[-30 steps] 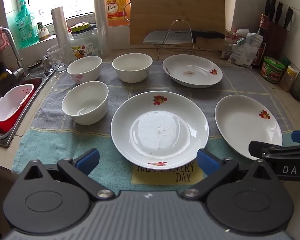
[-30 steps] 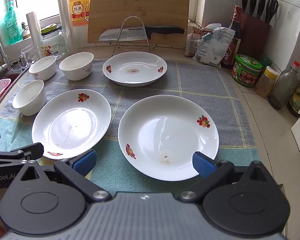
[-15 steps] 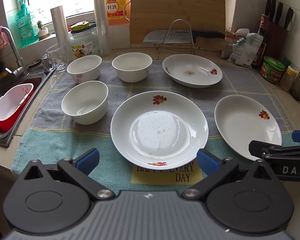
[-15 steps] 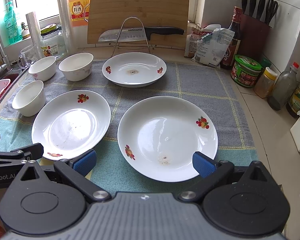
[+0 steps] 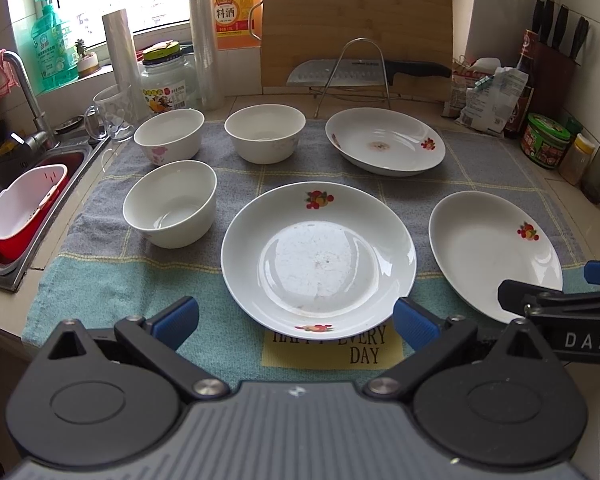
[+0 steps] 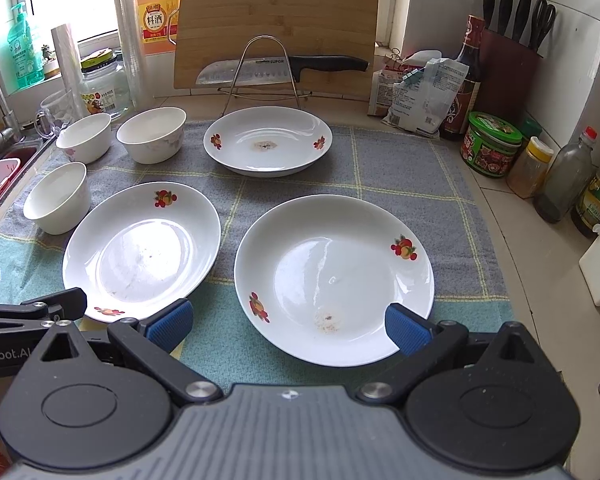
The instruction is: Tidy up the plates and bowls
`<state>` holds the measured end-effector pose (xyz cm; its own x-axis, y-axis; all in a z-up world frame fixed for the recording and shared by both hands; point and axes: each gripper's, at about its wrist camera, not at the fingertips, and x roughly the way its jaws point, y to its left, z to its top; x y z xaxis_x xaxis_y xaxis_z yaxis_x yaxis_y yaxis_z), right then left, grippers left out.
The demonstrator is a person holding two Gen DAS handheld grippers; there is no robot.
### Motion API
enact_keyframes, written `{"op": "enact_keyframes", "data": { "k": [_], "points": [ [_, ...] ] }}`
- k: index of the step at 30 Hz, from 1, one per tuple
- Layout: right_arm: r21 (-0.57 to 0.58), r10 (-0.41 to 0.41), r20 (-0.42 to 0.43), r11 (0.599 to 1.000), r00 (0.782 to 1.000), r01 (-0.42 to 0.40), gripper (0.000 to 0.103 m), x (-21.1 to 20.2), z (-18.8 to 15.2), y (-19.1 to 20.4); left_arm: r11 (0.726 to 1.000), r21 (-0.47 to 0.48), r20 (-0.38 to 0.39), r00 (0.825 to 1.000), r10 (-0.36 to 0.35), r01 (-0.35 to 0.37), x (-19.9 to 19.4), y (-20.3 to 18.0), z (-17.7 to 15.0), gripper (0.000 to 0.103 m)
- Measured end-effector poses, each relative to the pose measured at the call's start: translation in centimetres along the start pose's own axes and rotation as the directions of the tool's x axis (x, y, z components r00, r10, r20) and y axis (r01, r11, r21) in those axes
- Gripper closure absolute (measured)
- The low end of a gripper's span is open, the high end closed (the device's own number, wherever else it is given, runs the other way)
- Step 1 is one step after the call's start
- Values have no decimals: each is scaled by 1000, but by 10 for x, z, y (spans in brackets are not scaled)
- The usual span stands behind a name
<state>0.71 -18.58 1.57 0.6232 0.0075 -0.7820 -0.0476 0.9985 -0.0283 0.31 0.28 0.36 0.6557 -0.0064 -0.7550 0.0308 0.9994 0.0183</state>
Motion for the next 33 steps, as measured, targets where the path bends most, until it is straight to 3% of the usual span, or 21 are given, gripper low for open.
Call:
{"op": "enact_keyframes", "data": {
  "k": [20, 33],
  "points": [
    [-5, 2, 6, 1000, 1000, -2, 0, -2, 0, -1, 1000, -10, -6, 1000, 3, -3, -4, -1, 2, 1],
    [-51, 12, 55, 999, 998, -9, 0, -10, -3, -8, 1000, 1, 18, 1000, 9, -9, -11, -13, 2, 1]
  ]
}}
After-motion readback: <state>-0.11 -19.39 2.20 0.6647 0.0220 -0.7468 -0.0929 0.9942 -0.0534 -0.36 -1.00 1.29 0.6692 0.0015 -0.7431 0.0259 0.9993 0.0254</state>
